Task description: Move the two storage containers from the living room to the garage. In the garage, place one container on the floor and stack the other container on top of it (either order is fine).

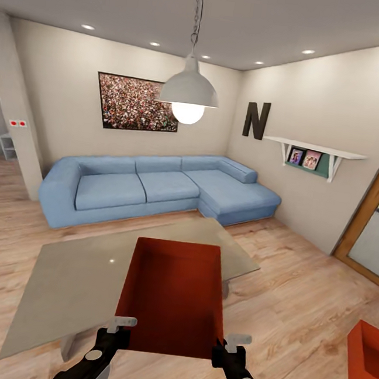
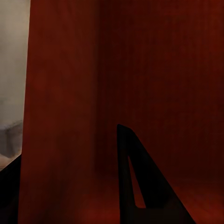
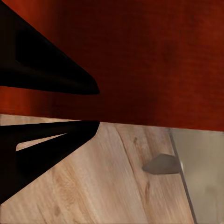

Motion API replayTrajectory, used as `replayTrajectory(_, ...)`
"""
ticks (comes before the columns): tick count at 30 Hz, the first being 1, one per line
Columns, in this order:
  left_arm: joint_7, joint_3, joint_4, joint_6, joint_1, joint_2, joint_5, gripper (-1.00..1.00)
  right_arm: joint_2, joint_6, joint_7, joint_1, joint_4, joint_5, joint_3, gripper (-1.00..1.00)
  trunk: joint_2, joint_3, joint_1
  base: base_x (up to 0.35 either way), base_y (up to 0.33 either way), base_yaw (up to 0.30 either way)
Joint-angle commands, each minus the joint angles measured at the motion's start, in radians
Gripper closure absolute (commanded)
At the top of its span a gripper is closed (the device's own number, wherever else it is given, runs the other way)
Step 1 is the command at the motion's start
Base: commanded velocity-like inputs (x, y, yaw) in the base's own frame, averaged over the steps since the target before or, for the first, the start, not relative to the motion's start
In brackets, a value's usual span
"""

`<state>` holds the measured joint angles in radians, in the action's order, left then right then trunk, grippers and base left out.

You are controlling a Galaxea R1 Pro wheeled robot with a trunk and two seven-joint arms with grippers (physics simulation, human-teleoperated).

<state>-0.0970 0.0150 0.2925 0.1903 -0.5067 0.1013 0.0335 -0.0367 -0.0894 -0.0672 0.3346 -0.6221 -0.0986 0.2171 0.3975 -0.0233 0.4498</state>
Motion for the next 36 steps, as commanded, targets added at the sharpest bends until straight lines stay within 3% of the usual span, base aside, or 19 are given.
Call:
replayTrajectory(1,-0.043,0.005,-0.004,0.005,-0.001,-0.005,-0.001,1.0,0.001,-0.045,0.013,0.001,-0.002,-0.006,0.014,1.0,0.002,-0.002,0.0,-0.21,0.219,0.299)
replayTrajectory(26,-0.043,0.005,-0.004,0.005,-0.001,-0.005,-0.001,1.0,0.001,-0.048,0.013,0.001,-0.002,-0.004,0.014,1.0,0.002,-0.002,0.0,-0.017,0.021,0.3)
replayTrajectory(36,-0.04,0.005,-0.004,0.003,-0.001,-0.005,-0.001,1.0,0.001,-0.047,0.013,0.001,-0.002,-0.004,0.016,1.0,0.002,-0.002,0.0,0.0,0.235,0.3)
